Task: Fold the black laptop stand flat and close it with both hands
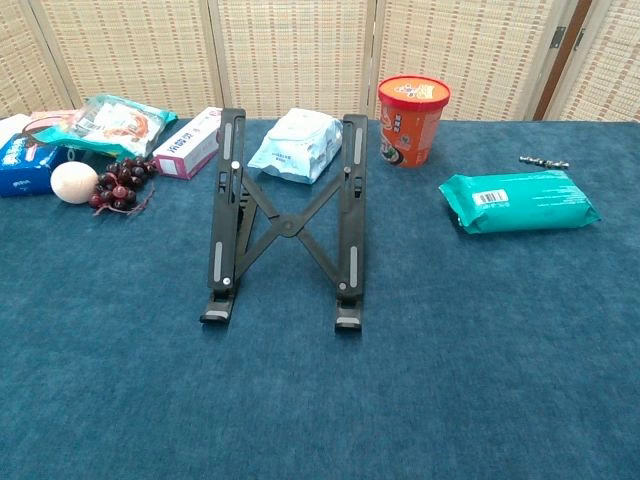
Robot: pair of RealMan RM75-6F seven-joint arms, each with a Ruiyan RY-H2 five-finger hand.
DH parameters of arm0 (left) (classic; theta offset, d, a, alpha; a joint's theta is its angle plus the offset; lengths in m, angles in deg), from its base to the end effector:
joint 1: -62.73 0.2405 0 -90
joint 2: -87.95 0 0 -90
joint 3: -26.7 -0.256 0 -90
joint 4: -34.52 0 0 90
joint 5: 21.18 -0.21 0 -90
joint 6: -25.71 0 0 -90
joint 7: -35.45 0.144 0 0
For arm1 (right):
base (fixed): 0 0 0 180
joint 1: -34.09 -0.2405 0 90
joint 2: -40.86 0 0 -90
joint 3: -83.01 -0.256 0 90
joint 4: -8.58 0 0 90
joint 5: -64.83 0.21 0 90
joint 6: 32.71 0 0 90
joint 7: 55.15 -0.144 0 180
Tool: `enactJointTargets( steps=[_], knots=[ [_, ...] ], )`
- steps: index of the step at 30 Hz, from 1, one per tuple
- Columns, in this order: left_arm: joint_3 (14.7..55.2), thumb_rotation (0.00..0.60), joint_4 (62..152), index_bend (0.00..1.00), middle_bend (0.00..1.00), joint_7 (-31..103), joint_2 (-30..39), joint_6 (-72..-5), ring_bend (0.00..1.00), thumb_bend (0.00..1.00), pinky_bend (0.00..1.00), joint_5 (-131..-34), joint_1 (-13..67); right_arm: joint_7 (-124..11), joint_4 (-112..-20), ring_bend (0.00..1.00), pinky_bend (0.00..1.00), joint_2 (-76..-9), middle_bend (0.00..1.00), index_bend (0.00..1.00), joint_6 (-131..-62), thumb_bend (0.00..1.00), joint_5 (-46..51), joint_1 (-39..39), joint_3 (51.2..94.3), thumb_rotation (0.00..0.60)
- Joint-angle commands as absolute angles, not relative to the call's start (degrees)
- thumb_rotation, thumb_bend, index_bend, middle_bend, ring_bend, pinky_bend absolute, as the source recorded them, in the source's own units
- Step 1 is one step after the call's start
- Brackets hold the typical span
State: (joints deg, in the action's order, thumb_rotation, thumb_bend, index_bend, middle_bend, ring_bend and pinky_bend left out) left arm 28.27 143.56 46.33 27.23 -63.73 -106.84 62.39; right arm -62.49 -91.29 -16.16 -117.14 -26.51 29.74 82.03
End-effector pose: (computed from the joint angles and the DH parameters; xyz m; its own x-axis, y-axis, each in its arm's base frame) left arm -0.2687 0.1507 0.1631 0.3592 -0.0054 0.9333 0.9315 0.0631 -0.3582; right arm -0.2862 -0.1692 0.1746 0.2784 -0.0620 0.9585 -0.9580 -0.0888 0.2725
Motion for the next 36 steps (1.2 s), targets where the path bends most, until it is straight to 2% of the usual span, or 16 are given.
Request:
enactJointTargets(
  steps=[1, 16, 28, 36],
  knots=[
    [28.3, 0.600, 143.5, 0.04, 0.10, 46.4, 27.2, -63.7, 0.06, 0.12, 0.03, -106.8, 62.4, -62.5, -91.3, 0.00, 0.00, -16.2, 0.04, 0.00, -117.2, 0.12, -26.5, 29.7, 82.0, 0.600],
    [28.5, 0.600, 142.5, 0.04, 0.10, 44.9, 26.9, -64.1, 0.06, 0.12, 0.03, -107.5, 62.3, -65.1, -92.4, 0.00, 0.00, -16.0, 0.04, 0.00, -115.3, 0.12, -26.5, 28.1, 81.5, 0.600],
    [28.6, 0.600, 141.4, 0.04, 0.10, 44.1, 26.4, -63.4, 0.06, 0.12, 0.03, -107.3, 62.0, -80.2, -91.8, 0.00, 0.00, -16.1, 0.04, 0.00, -104.3, 0.12, -25.5, 19.5, 79.1, 0.600],
    [28.5, 0.600, 141.1, 0.04, 0.10, 43.5, 26.7, -63.2, 0.06, 0.12, 0.03, -107.1, 61.9, -98.9, -90.0, 0.00, 0.00, -17.3, 0.04, 0.00, -94.8, 0.12, -26.1, 11.9, 78.2, 0.600]
  ],
)
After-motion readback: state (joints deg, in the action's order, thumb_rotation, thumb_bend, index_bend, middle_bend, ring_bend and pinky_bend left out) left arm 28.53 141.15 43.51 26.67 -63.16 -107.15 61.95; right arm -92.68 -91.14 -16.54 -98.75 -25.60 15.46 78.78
